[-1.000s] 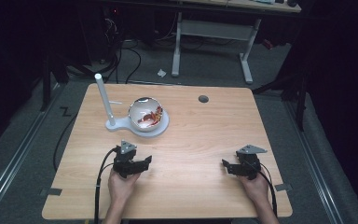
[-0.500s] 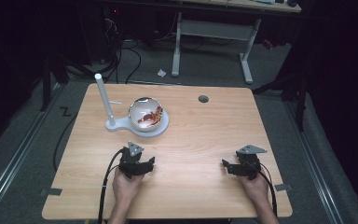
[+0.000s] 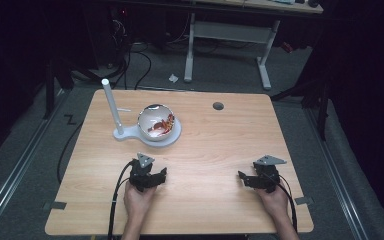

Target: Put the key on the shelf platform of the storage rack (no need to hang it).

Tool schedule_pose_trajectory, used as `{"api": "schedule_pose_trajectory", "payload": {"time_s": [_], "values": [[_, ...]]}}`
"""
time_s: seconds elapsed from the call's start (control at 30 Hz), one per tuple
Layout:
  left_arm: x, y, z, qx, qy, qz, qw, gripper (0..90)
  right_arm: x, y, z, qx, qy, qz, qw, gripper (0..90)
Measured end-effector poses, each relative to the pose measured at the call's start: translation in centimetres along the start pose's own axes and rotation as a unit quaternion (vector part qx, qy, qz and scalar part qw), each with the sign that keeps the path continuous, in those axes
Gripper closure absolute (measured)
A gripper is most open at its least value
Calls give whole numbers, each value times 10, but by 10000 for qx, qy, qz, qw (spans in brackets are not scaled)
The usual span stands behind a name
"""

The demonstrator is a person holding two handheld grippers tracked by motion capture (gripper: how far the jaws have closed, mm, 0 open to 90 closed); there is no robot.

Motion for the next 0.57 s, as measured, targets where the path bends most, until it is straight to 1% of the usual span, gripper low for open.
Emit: {"api": "schedule_pose_trajectory", "payload": {"time_s": [0.07,0.13,0.23,0.33,0.57], "values": [[0,1,1,47,-39,-49,10000,307,0,0,0,-3,4,0,10000,245],[1,2,1,152,-114,-146,9997,304,0,0,0,-21,17,-3,10000,245],[3,3,1,255,-176,-267,9992,304,0,0,0,1,0,-2,10000,245],[3,3,1,252,-174,-263,9992,304,0,0,0,-26,21,-4,10000,245],[3,3,1,261,-180,-275,9991,305,0,0,0,-5,6,-4,10000,246]]}}
Point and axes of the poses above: each handheld gripper's, and its own axes: x roughly forward along the jaws, z roughly out of its underside, y roughly to its right, the point moved 9 cm from there along x, roughly forward along the jaws, and after that the axes turned 15 degrees about z, right-handed, at the moved point
